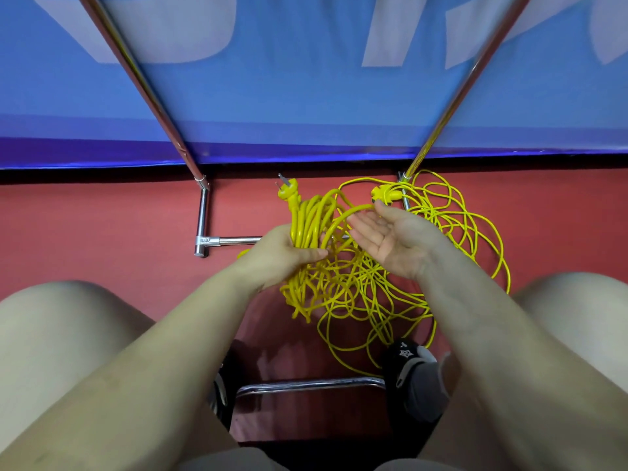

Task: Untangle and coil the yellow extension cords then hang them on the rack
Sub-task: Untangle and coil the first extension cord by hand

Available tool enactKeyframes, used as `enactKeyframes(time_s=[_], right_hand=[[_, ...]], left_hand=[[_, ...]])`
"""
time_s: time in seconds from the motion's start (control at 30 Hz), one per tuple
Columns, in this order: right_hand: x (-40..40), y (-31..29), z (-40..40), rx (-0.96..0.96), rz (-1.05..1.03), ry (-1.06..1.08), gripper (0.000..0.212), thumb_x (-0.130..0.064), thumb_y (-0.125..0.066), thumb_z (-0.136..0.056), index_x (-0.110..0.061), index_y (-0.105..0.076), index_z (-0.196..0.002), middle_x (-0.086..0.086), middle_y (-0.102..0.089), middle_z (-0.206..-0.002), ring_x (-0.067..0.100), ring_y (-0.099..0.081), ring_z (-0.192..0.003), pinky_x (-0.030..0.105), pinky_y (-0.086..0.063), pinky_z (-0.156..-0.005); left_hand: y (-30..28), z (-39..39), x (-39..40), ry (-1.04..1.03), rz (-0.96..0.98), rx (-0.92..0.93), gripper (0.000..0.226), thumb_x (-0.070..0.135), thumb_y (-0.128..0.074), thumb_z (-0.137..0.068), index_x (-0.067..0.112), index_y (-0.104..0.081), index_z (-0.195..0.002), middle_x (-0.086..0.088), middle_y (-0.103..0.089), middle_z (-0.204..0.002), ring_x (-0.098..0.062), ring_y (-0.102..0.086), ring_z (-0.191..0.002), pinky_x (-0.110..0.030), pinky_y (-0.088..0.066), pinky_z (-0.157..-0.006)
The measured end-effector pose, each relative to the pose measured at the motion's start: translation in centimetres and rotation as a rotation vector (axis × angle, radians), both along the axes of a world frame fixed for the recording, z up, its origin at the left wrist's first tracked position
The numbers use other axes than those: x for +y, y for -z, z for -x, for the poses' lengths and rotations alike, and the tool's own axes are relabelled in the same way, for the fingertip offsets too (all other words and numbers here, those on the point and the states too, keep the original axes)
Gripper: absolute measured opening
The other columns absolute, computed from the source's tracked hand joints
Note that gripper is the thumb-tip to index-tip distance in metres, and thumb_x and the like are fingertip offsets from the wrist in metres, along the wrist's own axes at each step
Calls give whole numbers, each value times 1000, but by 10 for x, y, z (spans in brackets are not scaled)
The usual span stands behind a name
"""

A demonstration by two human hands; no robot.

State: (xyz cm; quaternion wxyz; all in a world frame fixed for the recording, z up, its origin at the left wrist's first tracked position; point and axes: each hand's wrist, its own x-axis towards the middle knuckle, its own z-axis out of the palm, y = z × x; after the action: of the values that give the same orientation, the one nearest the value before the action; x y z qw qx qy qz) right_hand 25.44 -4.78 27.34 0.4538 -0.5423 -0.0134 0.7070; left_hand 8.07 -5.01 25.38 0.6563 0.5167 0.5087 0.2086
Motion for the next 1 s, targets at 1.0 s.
enactKeyframes(time_s=[1.0], right_hand=[[-20, 21, 23, -1045, -552, -936, 23, -23, -58, -91, -13, -57, -111, -1, -52, -101, 14, -52, -95, 21, -41, -88]], left_hand=[[3, 3, 14, -535, 135, -325, 27, 13, -53, -94, 7, -62, -70, -2, -59, -52, -12, -58, -46, -25, -52, -48]])
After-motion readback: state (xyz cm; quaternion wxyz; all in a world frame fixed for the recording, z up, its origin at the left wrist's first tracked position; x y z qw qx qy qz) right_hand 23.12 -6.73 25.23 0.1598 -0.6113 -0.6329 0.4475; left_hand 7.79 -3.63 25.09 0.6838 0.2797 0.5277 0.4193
